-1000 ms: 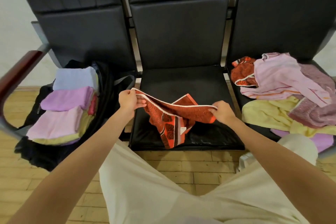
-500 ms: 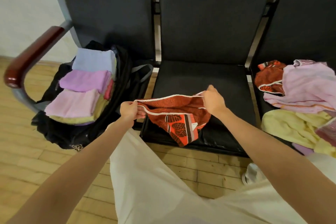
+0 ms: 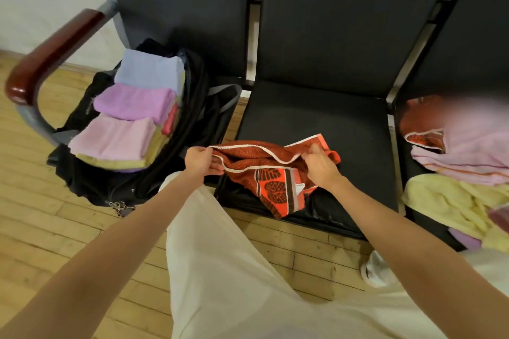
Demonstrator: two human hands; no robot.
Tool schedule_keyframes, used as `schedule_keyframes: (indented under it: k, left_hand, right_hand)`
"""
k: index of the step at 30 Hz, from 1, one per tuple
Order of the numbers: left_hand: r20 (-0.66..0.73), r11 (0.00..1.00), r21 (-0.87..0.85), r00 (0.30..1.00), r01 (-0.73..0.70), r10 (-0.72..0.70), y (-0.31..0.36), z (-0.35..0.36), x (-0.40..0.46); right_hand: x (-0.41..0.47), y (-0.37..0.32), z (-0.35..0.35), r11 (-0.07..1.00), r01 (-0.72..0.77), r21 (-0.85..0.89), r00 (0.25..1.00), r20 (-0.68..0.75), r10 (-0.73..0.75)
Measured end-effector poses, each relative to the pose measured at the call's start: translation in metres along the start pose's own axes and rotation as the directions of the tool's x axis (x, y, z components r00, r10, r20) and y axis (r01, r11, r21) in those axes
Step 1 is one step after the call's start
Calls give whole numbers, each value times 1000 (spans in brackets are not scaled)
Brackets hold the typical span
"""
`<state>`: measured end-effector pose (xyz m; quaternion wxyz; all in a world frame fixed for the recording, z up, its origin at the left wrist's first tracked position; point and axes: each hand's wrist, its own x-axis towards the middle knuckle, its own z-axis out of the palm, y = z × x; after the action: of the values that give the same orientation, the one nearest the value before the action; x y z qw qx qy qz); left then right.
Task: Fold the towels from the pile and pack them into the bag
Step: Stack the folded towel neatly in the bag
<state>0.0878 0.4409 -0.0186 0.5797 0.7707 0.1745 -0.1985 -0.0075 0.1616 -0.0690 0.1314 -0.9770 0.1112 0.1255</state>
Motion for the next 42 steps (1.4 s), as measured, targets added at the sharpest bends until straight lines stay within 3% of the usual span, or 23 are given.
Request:
schedule_keyframes:
  k: [3,14,17,20,23,26,29,31,36,39,42]
  left_hand:
    - [15,999,-15,999,31,-31,-3,-3,2]
    - [54,996,-39,995,80,-78,-3,-5,5]
    - [40,999,15,998,52,-52,-8,-4,10]
    - [10,983,186,1000,6,-8,-15,-5,16]
    - [40,891,448,997,-71,60,-16,-5,24]
    - [104,643,744,982,-182,157,-7,-2,24]
    - [155,454,856,960,-248,233,-2,3,26]
    - [217,411,858,943,-308,254,-3,7,28]
    - [192,492,802,927,-337,322,-2,13,23]
    - [207,500,776,905,-384,373,5,10,20]
    - [131,563,712,867,-419,481,20,7,13]
  right_hand:
    - [8,-10,-2,998,-33,47,999,-40,35]
    - [17,-11,-3,987,-6,158,985,174,-22]
    - [14,-13,-2,975,-34,222,980,197,-11]
    - [5,-14,0,971,-62,229,993,116,36]
    - [-8,-13,1,976,-59,209,998,-15,64]
    - [-23,-11,-3,974,-31,223,993,-100,54]
    - [-40,-7,-9,975,15,221,990,-143,18]
    - [-49,-5,-12,977,31,211,987,-159,3]
    - [-69,7,-23,980,39,195,981,-193,0]
    - [-81,20,-35,973,14,230,958,-283,53]
    - [-89,33,-48,969,-16,247,917,-383,112]
